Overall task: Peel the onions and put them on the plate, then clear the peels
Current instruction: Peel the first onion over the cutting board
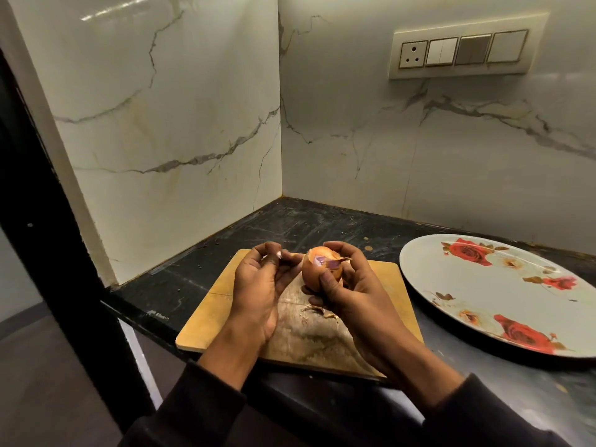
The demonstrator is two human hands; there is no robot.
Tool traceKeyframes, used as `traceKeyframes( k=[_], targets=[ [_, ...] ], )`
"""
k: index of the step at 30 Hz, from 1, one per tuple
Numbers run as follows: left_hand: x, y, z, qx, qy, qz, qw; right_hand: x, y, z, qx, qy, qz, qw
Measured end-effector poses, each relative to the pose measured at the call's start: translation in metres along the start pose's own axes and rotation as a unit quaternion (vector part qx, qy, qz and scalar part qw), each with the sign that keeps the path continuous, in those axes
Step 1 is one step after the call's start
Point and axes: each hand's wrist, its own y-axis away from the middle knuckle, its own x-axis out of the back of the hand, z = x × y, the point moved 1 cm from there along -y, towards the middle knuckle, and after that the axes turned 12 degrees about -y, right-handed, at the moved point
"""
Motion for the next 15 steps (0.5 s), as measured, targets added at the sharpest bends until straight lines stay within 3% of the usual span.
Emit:
traceKeyframes(
  k=[3, 7, 12, 15],
  targets=[
    [0.008, -0.004, -0.013, -0.068, -0.210, 0.022, 0.975, 0.002, -0.002, 0.000, 0.019, 0.045, 0.013, 0.999],
    [0.011, -0.006, -0.023, -0.123, -0.359, -0.025, 0.925, 0.004, -0.004, 0.002, 0.045, 0.107, 0.020, 0.993],
    [0.008, 0.001, -0.004, -0.237, -0.379, -0.017, 0.894, 0.006, -0.004, -0.001, 0.066, 0.145, 0.021, 0.987],
    [0.000, 0.012, 0.014, -0.314, -0.396, -0.068, 0.860, 0.005, -0.004, -0.003, 0.075, 0.162, 0.007, 0.984]
  ],
)
